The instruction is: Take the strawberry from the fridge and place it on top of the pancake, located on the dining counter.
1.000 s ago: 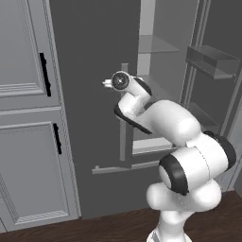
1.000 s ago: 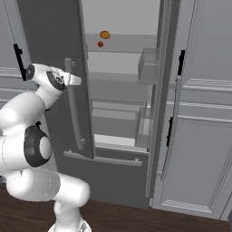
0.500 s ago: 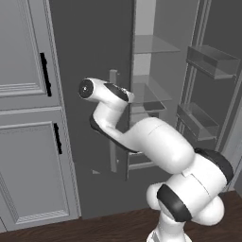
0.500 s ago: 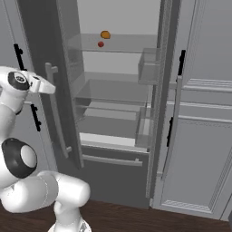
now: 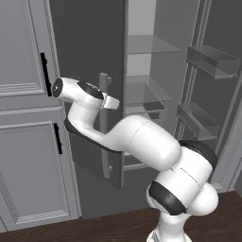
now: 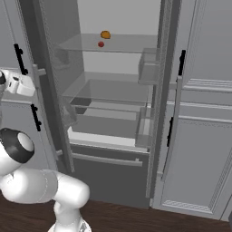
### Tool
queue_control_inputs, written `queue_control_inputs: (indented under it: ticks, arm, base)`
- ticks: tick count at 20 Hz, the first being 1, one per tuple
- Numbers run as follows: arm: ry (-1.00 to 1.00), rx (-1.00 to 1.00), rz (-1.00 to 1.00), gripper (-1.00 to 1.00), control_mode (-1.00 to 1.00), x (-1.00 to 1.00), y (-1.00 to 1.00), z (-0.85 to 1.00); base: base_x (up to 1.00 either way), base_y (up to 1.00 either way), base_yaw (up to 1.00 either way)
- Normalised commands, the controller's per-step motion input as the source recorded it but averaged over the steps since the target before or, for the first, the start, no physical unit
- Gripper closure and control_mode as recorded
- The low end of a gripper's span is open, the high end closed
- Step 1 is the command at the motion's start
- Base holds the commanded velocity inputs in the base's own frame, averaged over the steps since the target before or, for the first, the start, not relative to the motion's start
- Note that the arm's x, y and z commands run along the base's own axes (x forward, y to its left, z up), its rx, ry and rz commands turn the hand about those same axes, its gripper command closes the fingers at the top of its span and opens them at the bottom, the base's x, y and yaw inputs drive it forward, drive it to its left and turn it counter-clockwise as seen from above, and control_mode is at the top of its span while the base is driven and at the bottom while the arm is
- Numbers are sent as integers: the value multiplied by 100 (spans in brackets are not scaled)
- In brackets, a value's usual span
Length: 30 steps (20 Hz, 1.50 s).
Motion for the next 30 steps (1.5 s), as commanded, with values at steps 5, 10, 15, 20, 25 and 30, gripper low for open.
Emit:
queue_control_inputs:
  ticks: [5, 10, 15, 20, 25, 30]
  arm:
    - [1, 4, -4, -100, -100, -18, 1, -2]
    - [3, 13, 0, -100, -100, -2, 7, -5]
    - [1, 3, 6, -100, -100, -4, 15, -5]
    - [2, 6, 27, -100, -100, -77, -10, -6]
    - [0, 19, 30, -100, -100, -100, -63, 0]
    - [0, 27, 38, -100, -100, -89, -68, 0]
  base:
    - [0, 0, 0]
    - [0, 0, 0]
    - [0, 0, 0]
    - [0, 0, 0]
    - [0, 0, 0]
    - [0, 0, 0]
